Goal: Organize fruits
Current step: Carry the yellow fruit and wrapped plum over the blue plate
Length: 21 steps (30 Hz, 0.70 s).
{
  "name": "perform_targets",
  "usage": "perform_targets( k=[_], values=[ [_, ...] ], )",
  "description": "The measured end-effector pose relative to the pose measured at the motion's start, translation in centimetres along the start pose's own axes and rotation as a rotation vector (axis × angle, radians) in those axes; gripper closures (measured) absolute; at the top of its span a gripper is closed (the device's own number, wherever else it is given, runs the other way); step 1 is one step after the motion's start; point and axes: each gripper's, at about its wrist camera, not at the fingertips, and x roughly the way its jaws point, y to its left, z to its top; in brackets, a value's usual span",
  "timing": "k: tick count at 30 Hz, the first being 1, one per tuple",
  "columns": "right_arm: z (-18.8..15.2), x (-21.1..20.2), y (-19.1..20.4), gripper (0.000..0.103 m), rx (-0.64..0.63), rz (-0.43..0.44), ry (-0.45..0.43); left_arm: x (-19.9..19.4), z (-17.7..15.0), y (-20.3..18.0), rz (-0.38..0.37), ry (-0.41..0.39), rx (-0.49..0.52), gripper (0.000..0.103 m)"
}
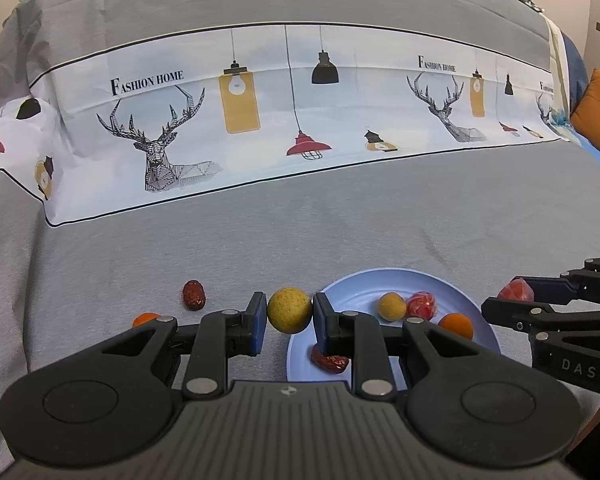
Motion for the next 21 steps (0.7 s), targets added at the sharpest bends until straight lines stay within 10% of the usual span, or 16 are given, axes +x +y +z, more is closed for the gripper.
perform_targets(
  k=[21],
  values=[
    [0.0,0.3,0.2,0.069,-0.015,0.001,0.019,-0.9,-0.5,-2.5,-0.061,-0.053,0.121,0.076]
  ],
)
